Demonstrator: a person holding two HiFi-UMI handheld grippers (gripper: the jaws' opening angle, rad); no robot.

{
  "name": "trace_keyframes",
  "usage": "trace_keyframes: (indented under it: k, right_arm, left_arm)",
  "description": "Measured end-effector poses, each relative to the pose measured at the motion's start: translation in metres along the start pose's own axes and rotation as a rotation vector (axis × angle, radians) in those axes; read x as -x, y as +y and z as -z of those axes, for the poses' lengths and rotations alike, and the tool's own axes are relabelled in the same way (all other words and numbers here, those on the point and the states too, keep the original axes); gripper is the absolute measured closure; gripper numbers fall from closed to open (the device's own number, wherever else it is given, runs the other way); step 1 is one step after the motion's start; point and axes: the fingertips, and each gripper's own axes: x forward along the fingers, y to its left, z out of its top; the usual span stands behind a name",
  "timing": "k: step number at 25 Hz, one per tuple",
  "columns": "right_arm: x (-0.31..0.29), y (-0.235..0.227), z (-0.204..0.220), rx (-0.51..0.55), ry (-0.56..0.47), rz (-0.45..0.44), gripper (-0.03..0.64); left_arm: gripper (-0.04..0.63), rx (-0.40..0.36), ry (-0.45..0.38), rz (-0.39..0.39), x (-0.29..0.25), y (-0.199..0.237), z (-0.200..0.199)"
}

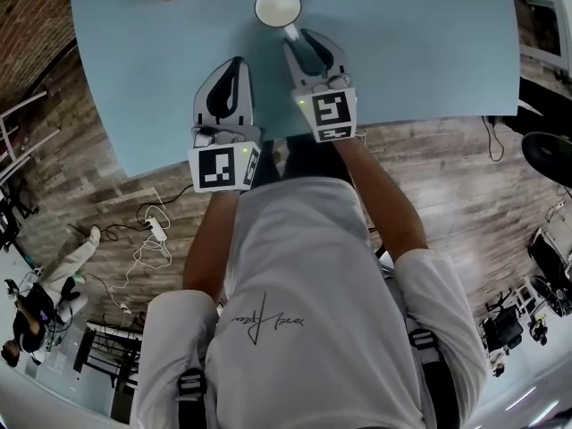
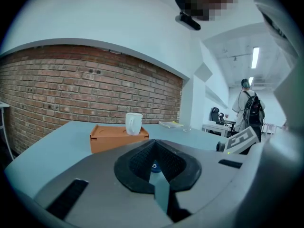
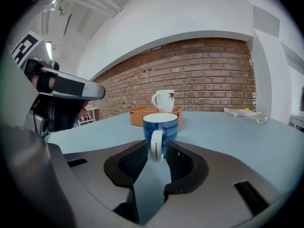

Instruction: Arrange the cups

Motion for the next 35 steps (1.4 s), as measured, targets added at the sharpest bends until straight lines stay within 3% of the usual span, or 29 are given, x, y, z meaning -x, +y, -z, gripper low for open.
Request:
trace_keyframes:
  k: [20,35]
  right_arm:
    - [-0.013,-0.002,0.001,0.052,-0.030,0.018,0.532]
    - [-0.016,-0.001,0.001,0.031,0.000,0.043,0.553]
  left_arm:
    - [0.588,-0.003,0.044,-0.025,0.012,0.007,0.009]
    - [0.588,-0.004,0.040,-0.023,0.016,0.030,-0.002]
